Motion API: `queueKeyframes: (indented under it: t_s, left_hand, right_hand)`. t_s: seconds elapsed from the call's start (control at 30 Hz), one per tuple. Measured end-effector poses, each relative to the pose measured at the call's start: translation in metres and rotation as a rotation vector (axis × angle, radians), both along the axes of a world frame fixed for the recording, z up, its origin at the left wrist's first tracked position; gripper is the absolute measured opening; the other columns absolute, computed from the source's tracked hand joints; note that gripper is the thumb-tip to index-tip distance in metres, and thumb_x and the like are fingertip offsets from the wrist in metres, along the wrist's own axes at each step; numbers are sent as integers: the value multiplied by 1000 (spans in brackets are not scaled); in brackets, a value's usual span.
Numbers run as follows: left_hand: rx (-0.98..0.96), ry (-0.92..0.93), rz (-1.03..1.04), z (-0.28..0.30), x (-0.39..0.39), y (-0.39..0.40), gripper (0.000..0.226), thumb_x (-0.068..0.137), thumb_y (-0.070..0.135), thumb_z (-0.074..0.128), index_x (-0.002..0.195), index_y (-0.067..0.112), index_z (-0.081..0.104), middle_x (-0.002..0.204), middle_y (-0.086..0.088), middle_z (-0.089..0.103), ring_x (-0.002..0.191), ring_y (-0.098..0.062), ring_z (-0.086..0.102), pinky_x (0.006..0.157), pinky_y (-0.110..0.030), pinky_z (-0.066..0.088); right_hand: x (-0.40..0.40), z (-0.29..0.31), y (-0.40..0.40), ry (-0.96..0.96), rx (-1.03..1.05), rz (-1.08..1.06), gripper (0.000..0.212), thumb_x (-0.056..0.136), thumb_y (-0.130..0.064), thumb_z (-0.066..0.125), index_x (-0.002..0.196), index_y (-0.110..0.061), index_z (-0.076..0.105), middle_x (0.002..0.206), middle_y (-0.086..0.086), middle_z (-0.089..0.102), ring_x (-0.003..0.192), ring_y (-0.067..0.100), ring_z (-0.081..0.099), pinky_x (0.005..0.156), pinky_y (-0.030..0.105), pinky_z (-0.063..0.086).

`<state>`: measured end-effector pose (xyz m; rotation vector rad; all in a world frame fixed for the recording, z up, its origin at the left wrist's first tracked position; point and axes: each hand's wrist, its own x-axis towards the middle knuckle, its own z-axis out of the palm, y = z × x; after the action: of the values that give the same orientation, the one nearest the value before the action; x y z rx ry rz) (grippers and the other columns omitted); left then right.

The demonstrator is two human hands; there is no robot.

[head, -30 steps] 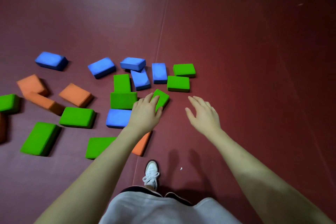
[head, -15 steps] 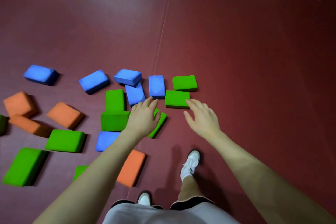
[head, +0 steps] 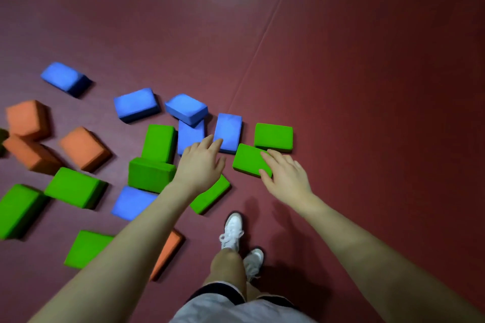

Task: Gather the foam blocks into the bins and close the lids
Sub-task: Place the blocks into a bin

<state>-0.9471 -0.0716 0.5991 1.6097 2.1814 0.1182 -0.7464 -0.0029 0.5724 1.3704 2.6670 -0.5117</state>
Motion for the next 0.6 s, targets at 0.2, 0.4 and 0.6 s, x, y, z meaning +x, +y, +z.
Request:
queueKeyframes:
  t_s: [0.2, 0.4, 0.6]
  left_hand:
    - [-56, -30, 38, -38, -1, 73, 49, 97, 34, 45, 141, 12, 44, 148, -13, 39, 122, -38, 48, 99, -41, 35]
    - [-148, -78, 30, -92, -5, 129, 66, 84, 44, 29, 137, 10, 50, 144, -17, 44, 118, -40, 51, 96, -44, 39]
    - [-211, -59, 42, -157, -2, 194, 51, 98, 36, 43, 144, 14, 38, 151, -13, 35, 127, -35, 43, 102, -40, 34]
  right_hand:
    - [-14, -33, 80, -50, -30, 77, 52, 98, -38, 45, 147, -22, 38, 150, -3, 39, 128, 25, 43, 100, 35, 32]
    - [-21, -77, 159, -151, -42, 115, 50, 99, -44, 39, 147, -30, 35, 152, -5, 36, 129, 24, 42, 99, 35, 33]
    - [-28, -141, 224, -84, -45, 165, 46, 83, -44, 45, 113, -21, 71, 110, 2, 70, 82, 26, 68, 65, 33, 52]
